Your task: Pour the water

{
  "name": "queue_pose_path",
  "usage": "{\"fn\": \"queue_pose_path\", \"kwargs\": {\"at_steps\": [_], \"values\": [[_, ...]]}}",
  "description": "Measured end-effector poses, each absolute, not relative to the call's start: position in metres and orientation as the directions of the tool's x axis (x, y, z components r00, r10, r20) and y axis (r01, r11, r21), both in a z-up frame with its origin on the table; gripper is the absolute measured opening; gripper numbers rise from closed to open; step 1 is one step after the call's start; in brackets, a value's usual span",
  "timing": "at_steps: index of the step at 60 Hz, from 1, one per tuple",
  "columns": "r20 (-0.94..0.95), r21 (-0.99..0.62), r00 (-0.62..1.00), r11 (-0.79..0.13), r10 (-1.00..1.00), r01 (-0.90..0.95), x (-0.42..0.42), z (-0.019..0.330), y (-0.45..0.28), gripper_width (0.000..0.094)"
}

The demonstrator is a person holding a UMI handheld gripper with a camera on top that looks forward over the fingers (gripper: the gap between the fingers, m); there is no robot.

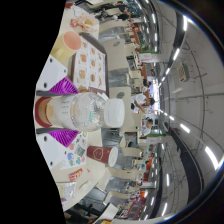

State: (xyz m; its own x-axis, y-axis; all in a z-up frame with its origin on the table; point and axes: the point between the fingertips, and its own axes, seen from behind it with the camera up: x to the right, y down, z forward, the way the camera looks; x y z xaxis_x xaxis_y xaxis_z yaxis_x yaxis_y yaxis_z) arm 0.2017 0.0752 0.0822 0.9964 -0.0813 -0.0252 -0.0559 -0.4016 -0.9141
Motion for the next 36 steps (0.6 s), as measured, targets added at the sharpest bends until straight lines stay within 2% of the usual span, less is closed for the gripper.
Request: {"fn": "queue_pose_path", "kwargs": {"at_steps": [8, 13, 19, 22, 23, 26, 29, 36], "values": [[0.0, -0.924, 0.998, -0.381, -0.055, -0.021, 0.2, 0.077, 0.068, 0.0426], [0.01, -0.925, 0.999, -0.38, -0.053, -0.011, 0.197, 0.077, 0.065, 0.0466], [0.003, -0.907, 0.999, -0.422, -0.054, -0.02, 0.2, 0.071, 0.062, 0.0601], [0.004, -0.889, 0.999, -0.458, -0.052, -0.02, 0.199, 0.067, 0.056, 0.0774], [0.005, -0.885, 0.999, -0.466, -0.054, -0.021, 0.2, 0.067, 0.054, 0.0866], [0.022, -0.876, 0.997, -0.481, -0.069, -0.014, 0.205, 0.068, 0.049, 0.0816], [0.053, -0.866, 0.995, -0.5, -0.084, 0.004, 0.208, 0.073, 0.035, 0.0851], [0.074, -0.829, 0.993, -0.559, -0.091, 0.011, 0.203, 0.087, -0.003, 0.0839]]}}
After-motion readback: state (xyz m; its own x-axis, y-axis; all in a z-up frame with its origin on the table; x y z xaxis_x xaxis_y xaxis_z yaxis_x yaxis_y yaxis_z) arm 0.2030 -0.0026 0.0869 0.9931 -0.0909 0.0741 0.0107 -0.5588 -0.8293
